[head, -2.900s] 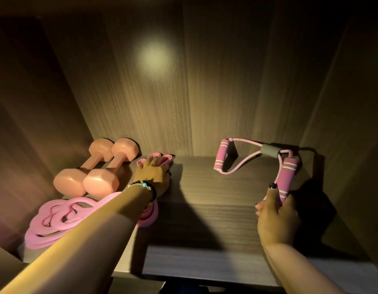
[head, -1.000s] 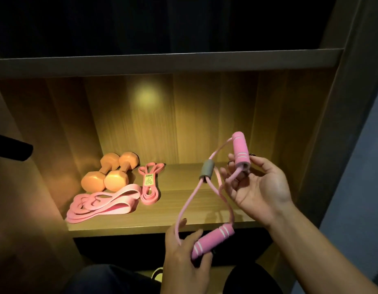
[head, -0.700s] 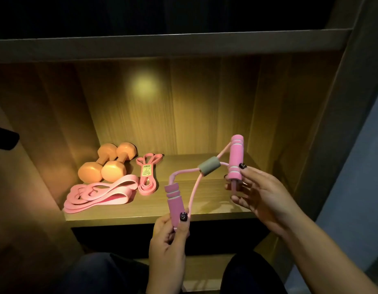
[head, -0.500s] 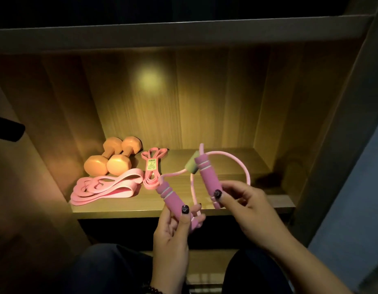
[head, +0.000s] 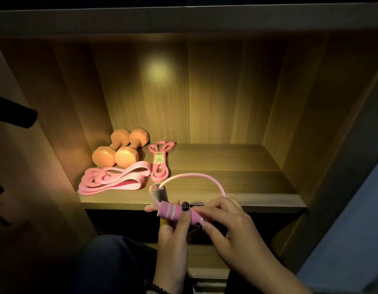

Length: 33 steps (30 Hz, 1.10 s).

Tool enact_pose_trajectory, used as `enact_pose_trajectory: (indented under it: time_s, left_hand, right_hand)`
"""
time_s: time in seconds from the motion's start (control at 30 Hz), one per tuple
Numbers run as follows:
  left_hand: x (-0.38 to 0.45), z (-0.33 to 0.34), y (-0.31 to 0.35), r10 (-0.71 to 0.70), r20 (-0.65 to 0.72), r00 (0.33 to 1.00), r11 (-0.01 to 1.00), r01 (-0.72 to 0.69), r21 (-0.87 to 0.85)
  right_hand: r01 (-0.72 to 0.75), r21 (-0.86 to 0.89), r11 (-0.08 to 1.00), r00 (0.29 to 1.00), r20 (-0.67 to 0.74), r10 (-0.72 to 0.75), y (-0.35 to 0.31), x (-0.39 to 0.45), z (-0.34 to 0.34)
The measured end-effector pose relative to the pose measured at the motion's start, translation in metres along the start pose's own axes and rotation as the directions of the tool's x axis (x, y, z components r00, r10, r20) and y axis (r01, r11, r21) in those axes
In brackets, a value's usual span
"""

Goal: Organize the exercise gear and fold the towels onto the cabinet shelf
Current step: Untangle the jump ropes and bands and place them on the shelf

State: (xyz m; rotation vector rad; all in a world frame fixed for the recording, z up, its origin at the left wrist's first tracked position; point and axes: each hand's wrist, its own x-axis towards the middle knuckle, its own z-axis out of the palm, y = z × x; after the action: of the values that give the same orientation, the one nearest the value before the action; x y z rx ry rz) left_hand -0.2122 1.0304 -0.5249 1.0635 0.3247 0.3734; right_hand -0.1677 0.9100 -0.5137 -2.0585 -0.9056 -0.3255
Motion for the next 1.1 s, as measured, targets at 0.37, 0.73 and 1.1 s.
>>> enact_pose_trajectory:
  time_s: [0.37,0.73,1.1]
  left_hand:
    - [-0.001,-0.023,0.023,-0.046,0.052,0.998,0.923,0.062,-0.380]
    - [0.011,-0.042,0.025,-0.150,0.458,0.876,0.731,0.410,-0.545]
    - [0.065,-0.098,0.095,-0.203,0.519,0.830,0.859,0.406,-0.313]
  right_hand:
    - [-0.288,0.431,0.855,0.859,-0.277,0.430,0.016,0.010,-0.026]
    - [-0.714,0.614,0.335,0.692,0.546,0.473,0.034,0.024,0.049]
    - [-0.743,0.669,0.000,0.599,0.666,0.445,0.011,0.082,0.084]
